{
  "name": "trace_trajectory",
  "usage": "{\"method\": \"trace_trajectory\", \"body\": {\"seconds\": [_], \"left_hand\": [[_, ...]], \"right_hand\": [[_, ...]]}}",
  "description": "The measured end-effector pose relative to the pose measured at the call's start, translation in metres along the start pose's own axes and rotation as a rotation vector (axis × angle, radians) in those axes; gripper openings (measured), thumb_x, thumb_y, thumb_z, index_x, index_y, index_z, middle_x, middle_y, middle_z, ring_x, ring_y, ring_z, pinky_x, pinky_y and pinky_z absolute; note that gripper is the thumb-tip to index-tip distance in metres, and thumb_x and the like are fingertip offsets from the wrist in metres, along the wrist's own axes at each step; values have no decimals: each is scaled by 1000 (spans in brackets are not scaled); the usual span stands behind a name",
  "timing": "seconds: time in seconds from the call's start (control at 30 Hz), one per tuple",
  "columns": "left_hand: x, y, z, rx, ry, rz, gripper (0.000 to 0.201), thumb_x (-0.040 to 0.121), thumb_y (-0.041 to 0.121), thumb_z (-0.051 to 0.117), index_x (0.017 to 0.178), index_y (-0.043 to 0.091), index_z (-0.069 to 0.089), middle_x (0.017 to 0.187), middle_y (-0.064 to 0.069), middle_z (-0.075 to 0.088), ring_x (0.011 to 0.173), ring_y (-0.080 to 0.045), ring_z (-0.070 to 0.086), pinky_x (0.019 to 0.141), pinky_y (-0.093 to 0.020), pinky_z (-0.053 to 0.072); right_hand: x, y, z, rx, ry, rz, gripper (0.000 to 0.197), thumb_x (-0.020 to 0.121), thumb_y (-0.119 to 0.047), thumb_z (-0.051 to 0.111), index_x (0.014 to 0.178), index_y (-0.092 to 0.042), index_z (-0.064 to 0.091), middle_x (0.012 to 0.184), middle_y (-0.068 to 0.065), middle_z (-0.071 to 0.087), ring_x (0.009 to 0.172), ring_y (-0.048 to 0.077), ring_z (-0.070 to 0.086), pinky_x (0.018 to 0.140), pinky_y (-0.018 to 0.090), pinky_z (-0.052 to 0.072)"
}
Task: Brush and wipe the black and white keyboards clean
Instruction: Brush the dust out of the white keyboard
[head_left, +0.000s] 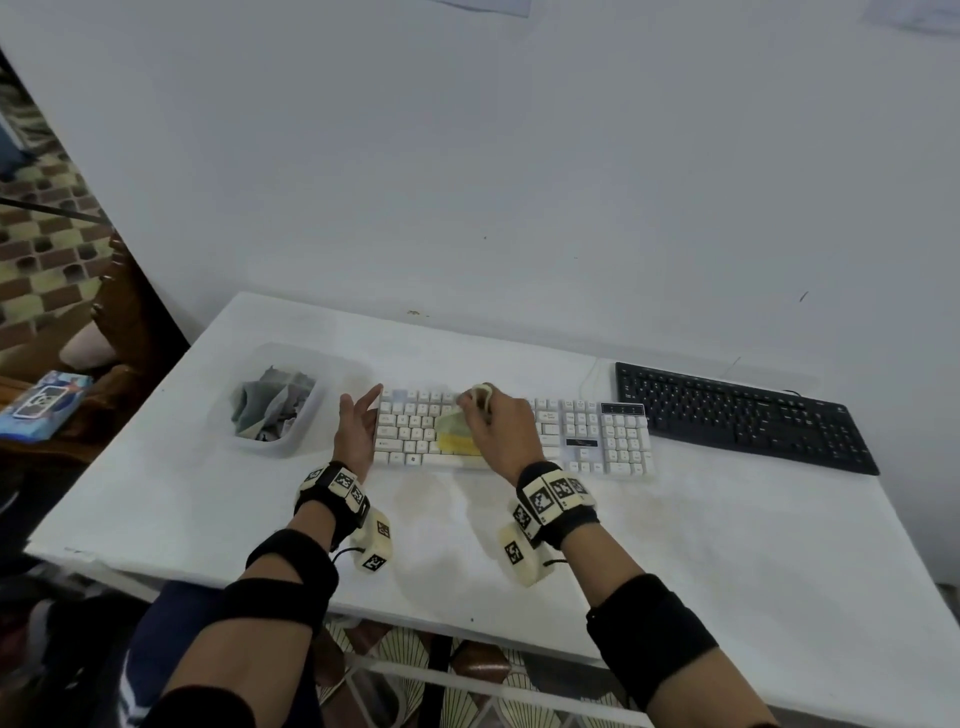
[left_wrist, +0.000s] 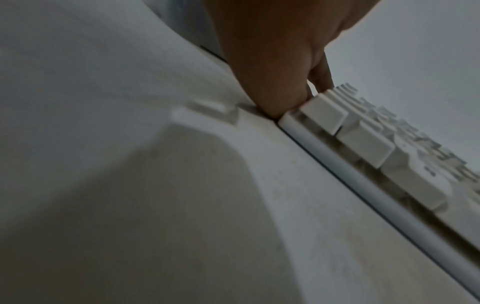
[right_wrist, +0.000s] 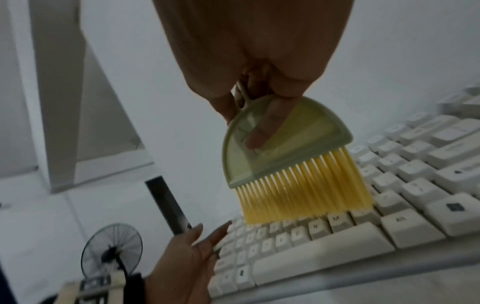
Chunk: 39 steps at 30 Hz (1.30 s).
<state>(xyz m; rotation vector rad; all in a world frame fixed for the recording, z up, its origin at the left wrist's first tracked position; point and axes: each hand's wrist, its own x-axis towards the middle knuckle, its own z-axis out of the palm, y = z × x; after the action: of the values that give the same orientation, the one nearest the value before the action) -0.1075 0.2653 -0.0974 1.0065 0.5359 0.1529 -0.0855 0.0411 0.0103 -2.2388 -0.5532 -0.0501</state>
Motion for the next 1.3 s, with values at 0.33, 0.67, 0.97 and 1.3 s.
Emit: {"method": "trace_trajectory", "body": {"seconds": [0.33,0.67,0.97,1.3], "left_hand": [[-7,5,5,-6,-11,7,63,112,49,15,149,12,48,110,-11,67,100,-22,65,85,-38,51],[-8,5,7,10,10,1,60,112,49,15,146,16,52,112,-10,69,101,-21,66,89,-39,52],[-8,4,5,4,4,5,61,112,48,16,149,14,50,111,-11,69,103,-24,66,97,-44,51],[-14,7,10,18,14,10,58,113,45,15,148,15,51,114,-11,68,103,-21,66,85,-37,52]], "right_hand": [[-25,26,-16,112,-19,-43,19,102,-31,58,98,-15,67,66,-12,63,58,8,59,59,32,51],[-22,12,-17,122,1,-32,24,103,-34,56,92,-14,64,60,-14,55,54,3,51,55,16,36],[-24,34,-29,-25,66,16,18,102,-28,56,93,-13,62,61,-5,60,53,5,53,53,21,40],[-18,27,-22,42,-12,17,20,103,-30,56,94,-14,64,66,-1,63,54,8,54,53,19,42]]}}
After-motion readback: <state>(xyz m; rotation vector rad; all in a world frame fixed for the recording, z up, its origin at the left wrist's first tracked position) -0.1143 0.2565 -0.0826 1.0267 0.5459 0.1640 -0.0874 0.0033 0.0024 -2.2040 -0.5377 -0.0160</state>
